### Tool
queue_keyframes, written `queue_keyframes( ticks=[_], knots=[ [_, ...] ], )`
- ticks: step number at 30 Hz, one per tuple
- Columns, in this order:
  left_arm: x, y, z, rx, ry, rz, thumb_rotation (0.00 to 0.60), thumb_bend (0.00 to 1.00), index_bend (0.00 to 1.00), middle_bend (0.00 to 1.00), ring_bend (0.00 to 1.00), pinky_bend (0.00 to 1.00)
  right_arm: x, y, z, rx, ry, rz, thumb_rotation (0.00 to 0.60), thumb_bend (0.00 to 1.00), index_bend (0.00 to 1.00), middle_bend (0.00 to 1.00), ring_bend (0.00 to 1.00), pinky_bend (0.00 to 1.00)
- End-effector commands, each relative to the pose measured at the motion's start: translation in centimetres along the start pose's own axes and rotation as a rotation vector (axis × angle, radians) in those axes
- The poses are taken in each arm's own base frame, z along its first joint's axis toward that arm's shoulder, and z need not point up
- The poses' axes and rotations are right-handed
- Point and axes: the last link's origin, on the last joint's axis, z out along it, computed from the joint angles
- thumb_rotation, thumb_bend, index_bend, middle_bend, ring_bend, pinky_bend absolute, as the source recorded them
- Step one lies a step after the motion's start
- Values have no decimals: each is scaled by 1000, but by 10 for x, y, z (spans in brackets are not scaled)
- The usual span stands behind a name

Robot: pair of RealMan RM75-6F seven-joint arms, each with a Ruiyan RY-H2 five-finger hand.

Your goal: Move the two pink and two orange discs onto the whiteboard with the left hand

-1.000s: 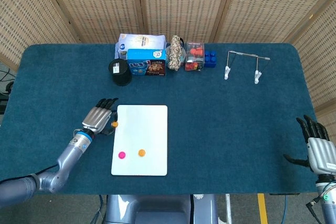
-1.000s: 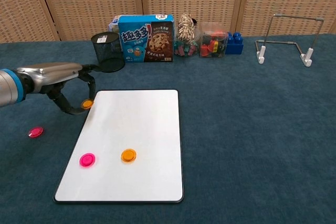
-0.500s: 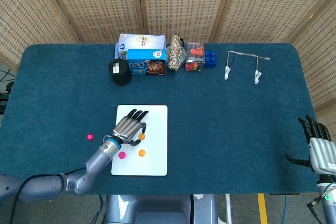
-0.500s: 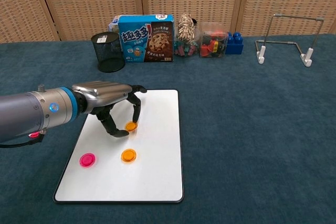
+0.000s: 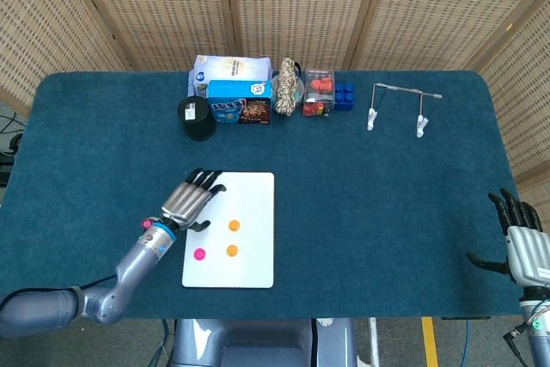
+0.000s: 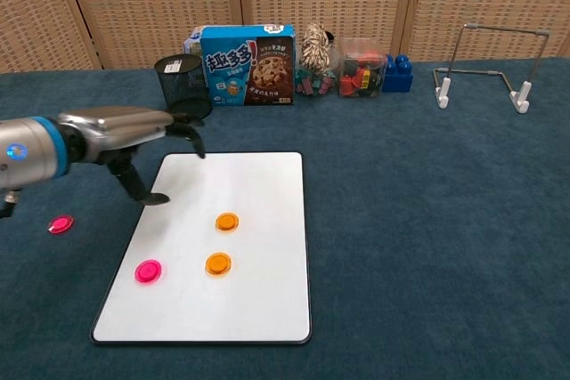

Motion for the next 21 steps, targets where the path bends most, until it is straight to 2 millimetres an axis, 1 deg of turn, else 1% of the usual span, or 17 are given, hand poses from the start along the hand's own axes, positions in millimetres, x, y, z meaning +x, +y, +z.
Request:
queue_keyframes(
  ticks=[1,3,5,7,10,14,21],
  knots=[
    [-9,-43,-32,77,-5,11,600,307,311,0,0,0,0,0,0,1,0,0,600,39,0,0,0,0],
    [-14,-58,-44,99,-6,10,600,307,323,0,0,0,0,0,0,2,-1,-1,600,39,0,0,0,0],
    [-25,-81,-62,141,-15,1,600,307,328,0,0,0,0,-1,0,4,-3,-3,600,37,0,0,0,0],
    [-33,-94,-73,162,-21,-10,600,306,334,0,0,0,0,-1,0,5,-3,-5,600,37,0,0,0,0],
    [-43,-109,-83,186,-33,-32,600,305,336,0,0,0,-1,-2,0,7,-3,-5,600,37,0,0,0,0],
    [-50,-116,-86,188,-37,-46,600,305,336,0,0,0,-1,-3,0,10,-1,-9,600,38,0,0,0,0],
    [-55,-119,-79,183,-31,-42,600,307,336,0,0,0,-1,-3,1,8,-2,-7,600,37,0,0,0,0]
  ],
)
